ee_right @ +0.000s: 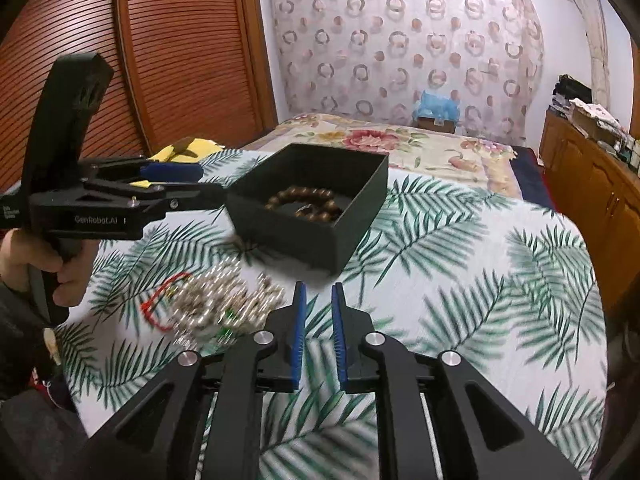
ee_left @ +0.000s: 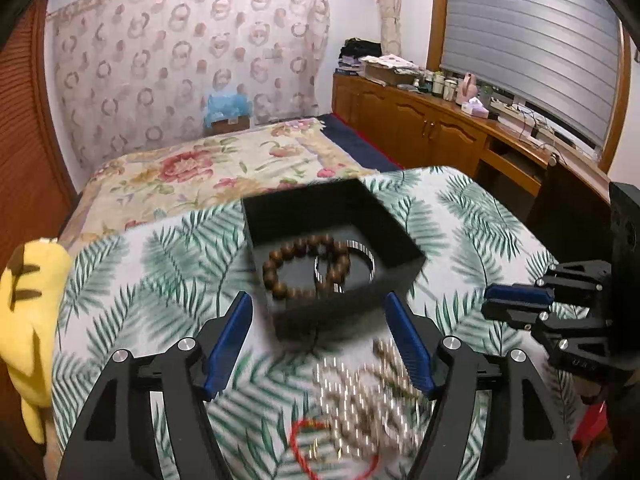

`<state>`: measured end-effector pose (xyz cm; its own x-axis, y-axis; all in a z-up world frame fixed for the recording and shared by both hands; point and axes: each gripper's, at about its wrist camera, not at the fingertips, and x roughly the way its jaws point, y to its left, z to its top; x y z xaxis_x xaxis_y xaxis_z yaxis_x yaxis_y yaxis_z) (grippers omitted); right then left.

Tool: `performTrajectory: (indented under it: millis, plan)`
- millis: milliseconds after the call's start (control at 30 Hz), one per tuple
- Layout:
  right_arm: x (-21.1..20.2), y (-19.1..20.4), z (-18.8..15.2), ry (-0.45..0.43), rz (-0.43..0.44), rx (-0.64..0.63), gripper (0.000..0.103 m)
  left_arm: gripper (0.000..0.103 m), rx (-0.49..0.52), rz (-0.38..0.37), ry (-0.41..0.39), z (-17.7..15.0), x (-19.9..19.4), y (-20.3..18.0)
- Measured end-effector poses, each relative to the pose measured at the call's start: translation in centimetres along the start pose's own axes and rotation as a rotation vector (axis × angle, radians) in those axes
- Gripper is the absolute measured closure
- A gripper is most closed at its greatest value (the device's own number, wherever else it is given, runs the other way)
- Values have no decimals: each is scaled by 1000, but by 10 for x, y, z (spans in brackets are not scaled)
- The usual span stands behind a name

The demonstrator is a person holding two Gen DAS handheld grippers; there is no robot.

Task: Organize jewelry
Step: 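Open both tools to drop the bracelet and bangle into the box, then grasp a pearl necklace with the left tool while the right tool grasps another pearl strand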

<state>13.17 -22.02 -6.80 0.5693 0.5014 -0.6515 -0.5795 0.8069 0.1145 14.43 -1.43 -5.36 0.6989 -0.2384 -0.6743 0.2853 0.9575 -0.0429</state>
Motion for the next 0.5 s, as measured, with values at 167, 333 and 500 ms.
performTrajectory:
  millis: [167, 333, 500]
  plan:
    - [-9, 13, -19, 13, 18, 10, 88, 37, -35, -18, 18, -30, -12, 5]
    - [-9, 21, -36, 41, 31, 27, 88, 39, -66, -41, 50, -51, -16, 8]
    - [-9, 23, -39, 45, 23, 24, 88, 59, -73, -99, 75, -62, -15, -1]
